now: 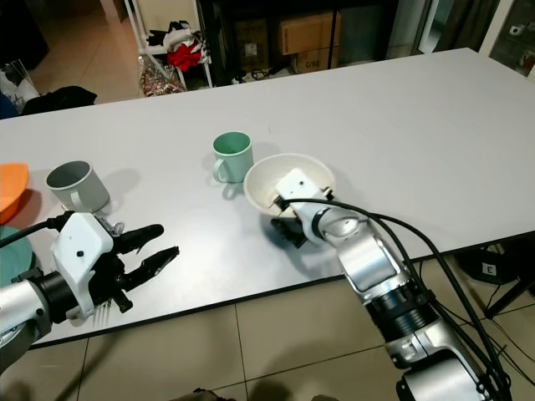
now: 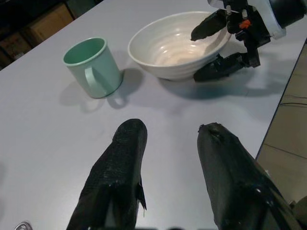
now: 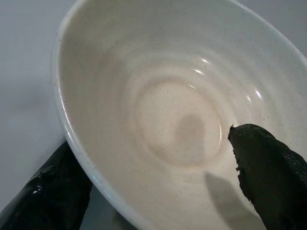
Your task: Setting the table
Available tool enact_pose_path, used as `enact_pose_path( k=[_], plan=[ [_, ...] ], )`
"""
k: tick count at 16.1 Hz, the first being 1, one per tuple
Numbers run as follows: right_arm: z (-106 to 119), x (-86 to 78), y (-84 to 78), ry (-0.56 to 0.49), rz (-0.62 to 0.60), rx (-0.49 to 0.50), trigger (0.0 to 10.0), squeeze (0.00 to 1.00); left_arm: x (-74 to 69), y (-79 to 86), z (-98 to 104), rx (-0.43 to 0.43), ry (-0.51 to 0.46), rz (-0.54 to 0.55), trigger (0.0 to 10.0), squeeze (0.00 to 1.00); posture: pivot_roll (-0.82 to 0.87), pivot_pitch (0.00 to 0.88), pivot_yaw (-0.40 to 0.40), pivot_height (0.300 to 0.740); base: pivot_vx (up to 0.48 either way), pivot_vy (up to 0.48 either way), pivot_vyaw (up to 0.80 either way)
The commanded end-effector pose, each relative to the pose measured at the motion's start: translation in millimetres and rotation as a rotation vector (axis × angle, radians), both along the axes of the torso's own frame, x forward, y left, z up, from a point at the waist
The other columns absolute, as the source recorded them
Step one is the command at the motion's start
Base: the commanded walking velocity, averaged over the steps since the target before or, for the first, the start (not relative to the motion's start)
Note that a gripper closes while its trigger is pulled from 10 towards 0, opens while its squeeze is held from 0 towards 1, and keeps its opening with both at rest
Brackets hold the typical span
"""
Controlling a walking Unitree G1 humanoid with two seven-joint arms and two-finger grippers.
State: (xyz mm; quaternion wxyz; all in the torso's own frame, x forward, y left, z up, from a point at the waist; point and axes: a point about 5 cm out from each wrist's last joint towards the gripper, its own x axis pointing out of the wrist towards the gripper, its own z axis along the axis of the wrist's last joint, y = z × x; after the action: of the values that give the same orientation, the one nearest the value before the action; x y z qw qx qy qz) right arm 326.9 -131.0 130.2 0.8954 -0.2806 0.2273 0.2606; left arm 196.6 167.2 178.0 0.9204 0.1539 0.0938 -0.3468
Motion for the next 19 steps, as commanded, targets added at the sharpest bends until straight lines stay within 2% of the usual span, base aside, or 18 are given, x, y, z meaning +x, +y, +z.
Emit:
enact_pose_path(
  k=[1, 5, 7, 9, 12, 14, 15, 18, 19],
  plan=[
    [8.8, 6.6, -5.9, -0.025, -0.025, 0.013, 10.0, 0.0, 1.2, -1.1, 0.2, -0.005, -0.004, -0.009, 10.0, 0.0, -0.1, 0.0, 0.12, 0.74, 0.0, 0.0, 0.0],
    [8.0, 16.1, -36.2, -0.027, -0.105, -0.012, 10.0, 0.0, 1.7, -2.4, 0.3, -0.007, -0.006, -0.018, 10.0, 0.0, -0.1, 0.0, 0.124, 0.74, 0.0, 0.0, 0.0],
    [8.4, 18.8, -44.4, -0.031, -0.125, -0.023, 10.0, 0.0, 2.2, -2.5, 0.0, -0.007, -0.007, -0.02, 10.0, 0.0, -0.1, 0.0, 0.124, 0.74, 0.0, 0.0, 0.0],
    [10.3, 25.0, -62.2, -0.052, -0.16, -0.059, 10.0, 0.0, 3.5, -2.3, -0.6, -0.001, -0.01, -0.018, 10.0, 0.0, -0.1, 0.0, 0.123, 0.74, 0.0, 0.0, 0.0],
    [17.4, 29.9, -72.0, -0.091, -0.171, -0.081, 10.0, 0.0, 4.2, -2.1, 0.0, 0.001, -0.016, -0.015, 10.0, 0.0, -0.1, 0.0, 0.121, 0.74, 0.0, 0.0, 0.0],
    [25.9, 31.6, -70.8, -0.124, -0.121, -0.1, 10.0, 0.0, 4.0, -2.7, 0.7, -0.001, -0.017, -0.019, 10.0, 0.0, -0.09, 0.0, 0.12, 0.74, 0.0, 0.0, 0.0],
    [31.4, 31.8, -69.0, -0.129, -0.104, -0.077, 10.0, 0.0, 3.9, -3.1, 1.1, -0.003, -0.018, -0.022, 10.0, 0.0, -0.09, 0.0, 0.12, 0.74, 0.0, 0.0, 0.0],
    [57.4, 21.0, -62.6, -0.125, -0.045, 0.073, 10.0, 0.0, 3.1, -3.8, 1.5, -0.016, -0.015, -0.022, 10.0, 0.0, -0.09, 0.0, 0.113, 0.74, 0.0, 0.0, 0.0],
    [64.7, 10.2, -61.2, -0.113, -0.015, 0.113, 10.0, 0.0, 1.9, -5.4, 0.9, -0.034, -0.007, -0.022, 10.0, 0.0, -0.1, 0.0, 0.114, 0.74, 0.0, 0.0, 0.0]
  ],
)
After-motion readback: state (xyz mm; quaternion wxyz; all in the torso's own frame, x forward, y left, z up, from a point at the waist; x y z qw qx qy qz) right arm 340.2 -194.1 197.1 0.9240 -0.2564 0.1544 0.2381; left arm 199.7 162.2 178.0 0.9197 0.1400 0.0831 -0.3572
